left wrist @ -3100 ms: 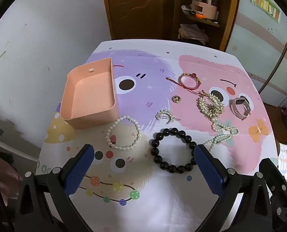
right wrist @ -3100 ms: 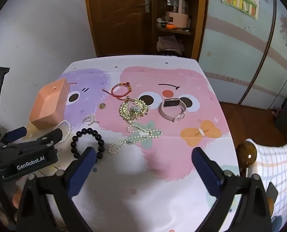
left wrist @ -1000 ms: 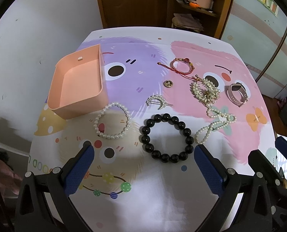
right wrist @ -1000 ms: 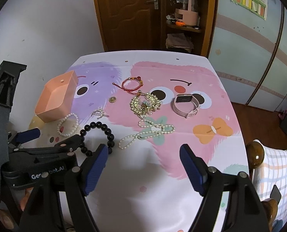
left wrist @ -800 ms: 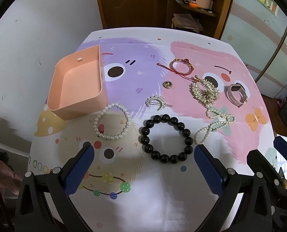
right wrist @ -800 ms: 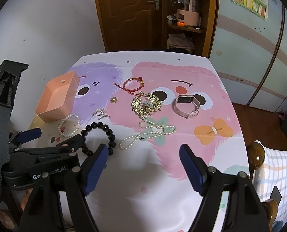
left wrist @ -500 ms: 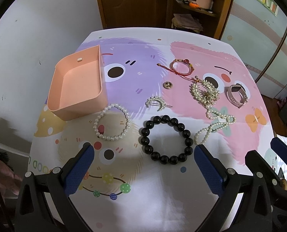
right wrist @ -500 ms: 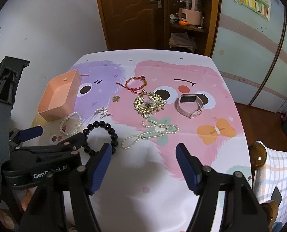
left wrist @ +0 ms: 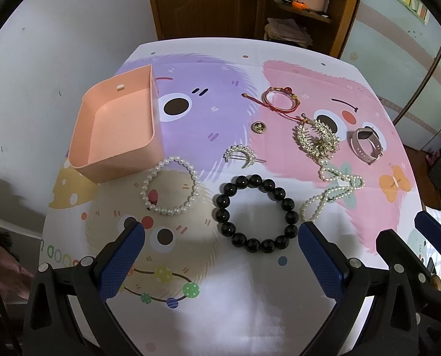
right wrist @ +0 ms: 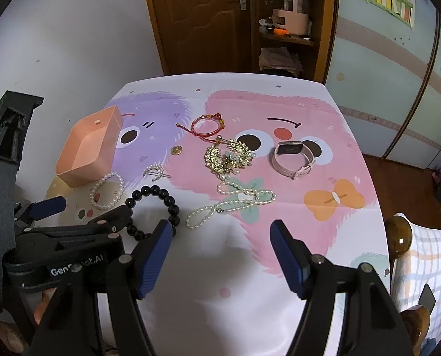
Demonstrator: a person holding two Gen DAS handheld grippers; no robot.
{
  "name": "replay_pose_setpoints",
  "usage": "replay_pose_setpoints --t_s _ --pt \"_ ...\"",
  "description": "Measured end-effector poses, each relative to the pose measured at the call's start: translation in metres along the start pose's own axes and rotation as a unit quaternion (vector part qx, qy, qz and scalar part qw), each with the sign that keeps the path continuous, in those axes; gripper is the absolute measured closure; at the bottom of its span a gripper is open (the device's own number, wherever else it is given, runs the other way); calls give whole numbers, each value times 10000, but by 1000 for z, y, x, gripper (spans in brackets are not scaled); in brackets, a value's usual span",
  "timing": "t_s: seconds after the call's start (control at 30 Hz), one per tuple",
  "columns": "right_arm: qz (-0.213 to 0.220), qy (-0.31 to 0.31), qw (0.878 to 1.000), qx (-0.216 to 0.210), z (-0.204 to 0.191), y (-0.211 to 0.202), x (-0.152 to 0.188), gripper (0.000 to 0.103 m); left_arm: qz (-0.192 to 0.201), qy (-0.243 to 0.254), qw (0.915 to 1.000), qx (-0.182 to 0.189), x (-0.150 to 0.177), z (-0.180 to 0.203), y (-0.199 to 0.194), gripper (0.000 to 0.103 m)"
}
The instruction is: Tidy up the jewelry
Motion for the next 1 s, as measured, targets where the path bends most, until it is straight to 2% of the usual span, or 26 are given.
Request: replay_pose_setpoints --t_s 0.53,0.67,0.73,0.87,1.0 --pt "133 -19 9999 -59 -1 1 -8 34 245 -239 9994 65 -9 -16 -5 1" --pt "91 -91 9998 -158 -2 4 -12 34 209 -228 9994 -145 -12 -28 1 1" --pt "49 -223 9996 -169 -6 8 -15 35 94 -381 9990 -199 -12 -43 10 1" --pt "-146 -368 9988 -278 -14 22 -17 50 -166 -770 9968 -108 -8 -72 27 1" --pt "-367 -473 9972 -448 -21 38 -15 52 -311 -1024 9942 -83 1 -93 42 1"
Point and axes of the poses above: each gripper's, at about its wrist camera, not at the fingertips, and y roughly the way its jaws point, z to its right, x to its underside, the point moved 1 cm from there along y, roughly the way its jaws point, and after that the axes turned 11 degrees about y, right-handed, at the moved point
